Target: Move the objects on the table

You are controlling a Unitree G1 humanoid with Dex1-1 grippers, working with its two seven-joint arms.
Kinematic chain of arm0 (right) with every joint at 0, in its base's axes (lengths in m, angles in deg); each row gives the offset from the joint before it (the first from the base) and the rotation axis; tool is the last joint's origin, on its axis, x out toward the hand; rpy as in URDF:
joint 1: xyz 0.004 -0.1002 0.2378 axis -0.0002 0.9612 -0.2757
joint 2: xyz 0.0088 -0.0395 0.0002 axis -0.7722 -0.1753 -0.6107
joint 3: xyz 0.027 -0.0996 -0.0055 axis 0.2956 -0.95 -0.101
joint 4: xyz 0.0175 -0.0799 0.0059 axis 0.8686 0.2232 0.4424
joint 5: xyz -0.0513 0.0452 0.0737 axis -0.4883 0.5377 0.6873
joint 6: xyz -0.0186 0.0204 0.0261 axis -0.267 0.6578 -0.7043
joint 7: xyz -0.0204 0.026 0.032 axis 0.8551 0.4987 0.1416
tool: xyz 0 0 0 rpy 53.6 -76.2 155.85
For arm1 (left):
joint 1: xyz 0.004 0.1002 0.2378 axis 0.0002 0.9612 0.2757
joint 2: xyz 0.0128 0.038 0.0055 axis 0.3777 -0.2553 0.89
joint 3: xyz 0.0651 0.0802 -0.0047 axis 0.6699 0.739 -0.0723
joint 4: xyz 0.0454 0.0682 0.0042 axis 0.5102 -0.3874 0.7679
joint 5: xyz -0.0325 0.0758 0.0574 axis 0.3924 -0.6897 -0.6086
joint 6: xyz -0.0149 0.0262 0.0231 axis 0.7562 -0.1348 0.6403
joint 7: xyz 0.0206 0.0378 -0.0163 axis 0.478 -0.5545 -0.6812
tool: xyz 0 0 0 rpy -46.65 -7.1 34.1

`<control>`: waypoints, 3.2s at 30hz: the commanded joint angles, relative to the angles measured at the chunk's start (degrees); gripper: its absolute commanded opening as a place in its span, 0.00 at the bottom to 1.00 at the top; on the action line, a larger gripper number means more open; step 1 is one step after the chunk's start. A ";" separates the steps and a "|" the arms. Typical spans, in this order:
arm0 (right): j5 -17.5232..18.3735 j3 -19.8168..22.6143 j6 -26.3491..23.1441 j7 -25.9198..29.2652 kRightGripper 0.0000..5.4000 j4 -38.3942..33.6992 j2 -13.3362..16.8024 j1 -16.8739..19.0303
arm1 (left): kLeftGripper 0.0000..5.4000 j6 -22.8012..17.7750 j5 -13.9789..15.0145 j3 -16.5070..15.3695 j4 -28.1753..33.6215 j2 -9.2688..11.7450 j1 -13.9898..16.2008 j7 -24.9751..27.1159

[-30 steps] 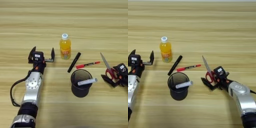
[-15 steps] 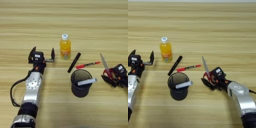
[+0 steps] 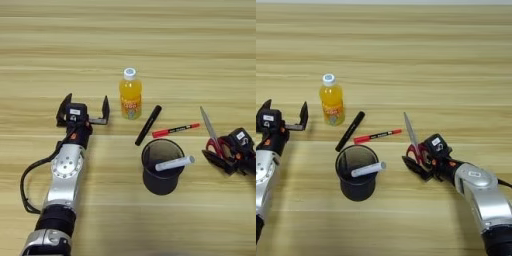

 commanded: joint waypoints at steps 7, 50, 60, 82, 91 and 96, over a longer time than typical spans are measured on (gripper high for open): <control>-0.65 0.36 -0.48 -1.95 0.72 0.41 -0.86 0.49 | 1.00 -0.02 0.77 -0.28 -0.98 0.02 -1.04 0.08; -3.14 8.43 6.87 -9.02 0.72 14.36 2.49 -11.37 | 1.00 0.58 0.49 -0.19 -2.59 -0.24 -2.12 -0.35; -4.38 7.58 8.66 -8.87 0.72 18.43 2.68 -11.40 | 1.00 0.51 0.45 -0.14 -2.22 -0.27 -1.92 -0.38; -4.97 7.01 11.35 -6.85 0.99 18.65 2.42 -10.72 | 1.00 0.75 0.46 -0.17 -2.79 -0.24 -2.12 -0.34; -1.28 8.05 20.20 -3.56 0.99 11.47 1.12 -10.30 | 1.00 1.09 0.41 -0.12 -3.24 -0.31 -2.27 -0.37; -0.30 7.66 22.43 -1.59 0.99 10.10 0.75 -11.06 | 1.00 1.10 0.43 -0.09 -3.11 -0.35 -2.23 -0.37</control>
